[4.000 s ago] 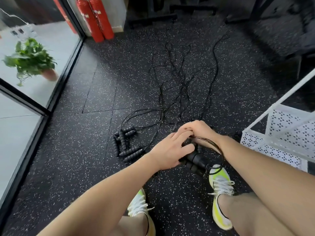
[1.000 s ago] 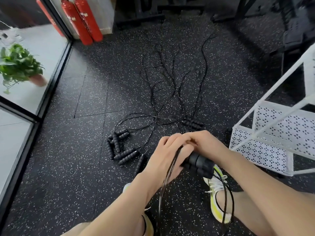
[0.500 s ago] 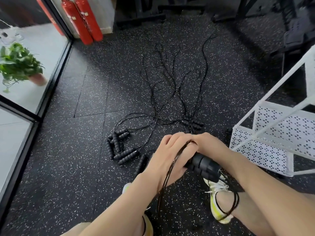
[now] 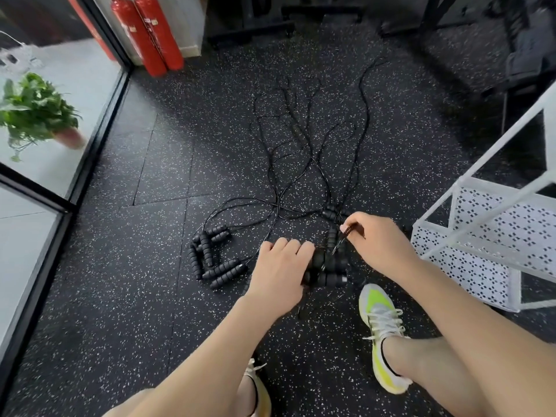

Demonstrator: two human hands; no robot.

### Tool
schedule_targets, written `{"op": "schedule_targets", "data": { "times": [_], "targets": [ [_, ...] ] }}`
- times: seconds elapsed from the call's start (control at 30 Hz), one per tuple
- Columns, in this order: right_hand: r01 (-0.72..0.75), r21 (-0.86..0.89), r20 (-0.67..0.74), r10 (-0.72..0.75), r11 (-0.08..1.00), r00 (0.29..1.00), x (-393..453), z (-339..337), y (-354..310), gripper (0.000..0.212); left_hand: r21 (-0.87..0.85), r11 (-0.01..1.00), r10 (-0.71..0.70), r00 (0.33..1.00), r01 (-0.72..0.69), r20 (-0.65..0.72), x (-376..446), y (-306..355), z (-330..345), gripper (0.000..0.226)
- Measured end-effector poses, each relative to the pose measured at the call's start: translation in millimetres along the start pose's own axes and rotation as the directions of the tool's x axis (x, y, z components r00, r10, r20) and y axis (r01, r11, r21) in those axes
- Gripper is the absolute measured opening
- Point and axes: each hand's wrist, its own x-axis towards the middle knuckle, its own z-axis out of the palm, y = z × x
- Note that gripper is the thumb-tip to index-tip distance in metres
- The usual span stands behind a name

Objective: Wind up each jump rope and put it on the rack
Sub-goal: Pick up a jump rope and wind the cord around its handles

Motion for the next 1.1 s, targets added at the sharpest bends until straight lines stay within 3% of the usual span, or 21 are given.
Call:
{"op": "schedule_targets", "data": {
  "times": [0.07, 0.27, 0.33, 0.4, 0.53, 0.63, 0.73, 0.83, 1.1],
  "targets": [
    [-0.042, 0.033, -0.014, 0.043, 0.999, 0.999, 0.6, -0.3, 1.1, 0.013, -0.042, 0.995, -0.096, 0.995, 0.096, 0.003, 1.0, -1.0, 0.1, 0.062],
    [-0.138, 0.18, -0.024, 0.145, 0.974, 0.989, 8.1, 5.2, 3.1, 0.039, -0.119, 0.95, -0.297, 0.954, 0.29, -0.042, 4.5, -7.4, -9.0, 0.072],
    [-0.167, 0.309, -0.026, 0.184, 0.936, 0.983, 8.2, 3.0, -0.6, 0.038, -0.161, 0.922, -0.356, 0.934, 0.351, -0.003, 5.0, -12.7, -10.7, 0.077],
    [-0.175, 0.316, 0.018, 0.178, 0.933, 0.984, 7.4, 0.5, -3.3, 0.033, -0.22, 0.895, -0.395, 0.919, 0.389, 0.019, 5.5, -17.2, -11.7, 0.08],
    [-0.15, 0.211, 0.074, 0.137, 0.966, 0.988, 2.8, 1.5, -9.5, 0.034, -0.305, 0.872, -0.389, 0.92, 0.382, 0.041, 6.6, -19.2, -13.4, 0.077],
    [0.098, 0.175, -0.071, -0.087, 0.98, 0.994, 0.2, -0.8, -16.5, 0.041, -0.296, 0.899, -0.324, 0.945, 0.323, 0.045, 5.0, -15.1, -15.3, 0.076],
    [0.261, 0.217, -0.015, -0.264, 0.941, 0.964, -2.6, -4.2, -23.6, 0.038, -0.316, 0.907, -0.276, 0.96, 0.278, 0.049, 4.6, -10.2, -18.9, 0.077],
    [0.164, 0.288, 0.101, -0.2, 0.943, 0.975, -6.7, -0.5, -26.5, 0.033, -0.327, 0.915, -0.234, 0.971, 0.237, 0.05, 4.1, -6.9, -20.9, 0.077],
    [0.03, 0.348, 0.0, -0.032, 0.937, 0.999, -8.3, 9.1, -35.9, 0.04, -0.284, 0.93, -0.252, 0.967, 0.234, -0.028, 7.2, 0.1, -15.2, 0.067]
  ]
}}
